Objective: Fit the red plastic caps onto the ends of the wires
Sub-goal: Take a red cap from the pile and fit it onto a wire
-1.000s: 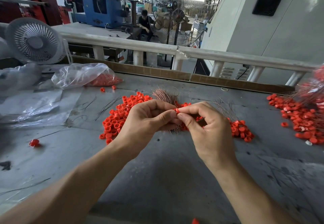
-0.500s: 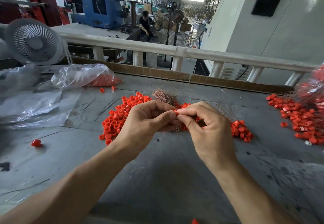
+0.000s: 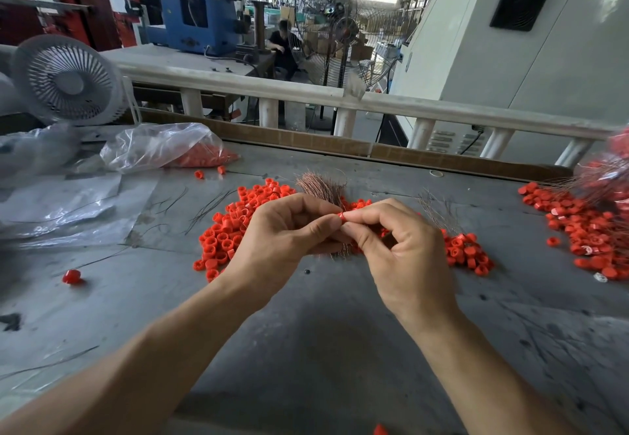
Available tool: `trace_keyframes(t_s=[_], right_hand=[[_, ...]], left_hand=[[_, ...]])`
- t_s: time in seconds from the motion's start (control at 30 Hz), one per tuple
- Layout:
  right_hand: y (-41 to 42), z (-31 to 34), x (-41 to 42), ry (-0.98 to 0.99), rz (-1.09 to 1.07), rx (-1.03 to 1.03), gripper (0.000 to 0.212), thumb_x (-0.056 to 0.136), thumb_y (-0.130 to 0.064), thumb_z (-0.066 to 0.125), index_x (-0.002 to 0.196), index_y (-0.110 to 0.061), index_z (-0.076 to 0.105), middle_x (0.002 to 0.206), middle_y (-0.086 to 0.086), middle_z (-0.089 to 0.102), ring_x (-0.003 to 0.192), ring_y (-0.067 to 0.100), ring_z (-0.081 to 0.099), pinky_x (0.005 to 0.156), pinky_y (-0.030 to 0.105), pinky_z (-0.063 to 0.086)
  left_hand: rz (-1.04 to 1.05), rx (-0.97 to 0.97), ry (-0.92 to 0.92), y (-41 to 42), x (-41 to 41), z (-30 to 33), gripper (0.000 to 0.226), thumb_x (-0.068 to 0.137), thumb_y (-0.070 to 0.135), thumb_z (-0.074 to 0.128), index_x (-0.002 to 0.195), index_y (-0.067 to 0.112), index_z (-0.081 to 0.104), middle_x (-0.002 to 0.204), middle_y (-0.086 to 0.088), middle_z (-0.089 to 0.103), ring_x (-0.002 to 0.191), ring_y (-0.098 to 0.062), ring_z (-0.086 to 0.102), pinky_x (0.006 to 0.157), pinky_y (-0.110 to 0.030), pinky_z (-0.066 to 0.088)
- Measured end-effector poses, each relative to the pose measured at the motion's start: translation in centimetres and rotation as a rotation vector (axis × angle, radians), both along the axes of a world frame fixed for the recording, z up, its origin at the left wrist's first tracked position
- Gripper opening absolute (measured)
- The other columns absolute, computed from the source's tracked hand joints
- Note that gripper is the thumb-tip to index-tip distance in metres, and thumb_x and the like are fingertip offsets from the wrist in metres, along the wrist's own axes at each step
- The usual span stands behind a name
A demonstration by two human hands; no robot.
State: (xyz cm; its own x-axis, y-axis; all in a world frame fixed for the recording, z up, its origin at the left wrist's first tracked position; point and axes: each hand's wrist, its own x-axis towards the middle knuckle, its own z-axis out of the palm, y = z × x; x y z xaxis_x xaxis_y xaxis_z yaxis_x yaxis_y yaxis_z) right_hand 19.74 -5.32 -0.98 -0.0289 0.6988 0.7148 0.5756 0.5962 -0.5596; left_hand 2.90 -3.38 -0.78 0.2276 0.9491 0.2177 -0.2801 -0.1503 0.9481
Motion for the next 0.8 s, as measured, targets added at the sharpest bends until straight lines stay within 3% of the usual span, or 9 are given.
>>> trace_keyframes(t_s=[0.23,0.43,0.63,0.8], right_hand=[[-0.1,-0.1,-0.7,-0.069,-0.047,0.019,0.012,0.087,-0.016,0.080,0.096,-0.018,0.072,0.089,-0.010,0.062,0.078,0.008,0.058,0.069,0.017,0.046],[-0.3,-0.1,-0.8,-0.104,-0.084,0.048,0.011,0.088,-0.016,0.080,0.095,-0.015,0.072,0.090,-0.008,0.062,0.078,0.006,0.056,0.069,0.031,0.052],[-0.4,-0.1,-1.1,-0.160,-0.126,0.108,0.010,0.090,-0.016,0.077,0.097,-0.014,0.070,0.092,-0.006,0.062,0.079,0.010,0.059,0.067,0.034,0.053],[-0.4,-0.1,-1.3,-0.216,-0.152,0.129,0.010,0.090,-0.016,0.075,0.098,-0.014,0.069,0.093,-0.004,0.062,0.082,0.013,0.060,0.066,0.034,0.052]], left_hand=[[-0.014,-0.031,-0.046,0.1,-0.1,0.0,0.029,0.079,0.015,0.072,0.100,-0.005,0.068,0.090,-0.025,0.073,0.087,-0.036,0.072,0.089,-0.047,0.061],[-0.066,-0.060,-0.085,0.3,-0.2,-0.2,0.027,0.081,0.013,0.071,0.101,-0.005,0.067,0.092,-0.022,0.073,0.090,-0.034,0.072,0.086,-0.042,0.062],[-0.131,-0.082,-0.113,0.3,-0.3,-0.1,0.021,0.082,0.013,0.070,0.098,0.000,0.068,0.094,-0.019,0.073,0.089,-0.030,0.072,0.079,-0.038,0.061],[-0.092,-0.098,-0.134,0.3,-0.1,-0.1,0.033,0.080,0.012,0.071,0.105,-0.009,0.064,0.091,-0.018,0.072,0.082,-0.025,0.071,0.073,-0.033,0.061]])
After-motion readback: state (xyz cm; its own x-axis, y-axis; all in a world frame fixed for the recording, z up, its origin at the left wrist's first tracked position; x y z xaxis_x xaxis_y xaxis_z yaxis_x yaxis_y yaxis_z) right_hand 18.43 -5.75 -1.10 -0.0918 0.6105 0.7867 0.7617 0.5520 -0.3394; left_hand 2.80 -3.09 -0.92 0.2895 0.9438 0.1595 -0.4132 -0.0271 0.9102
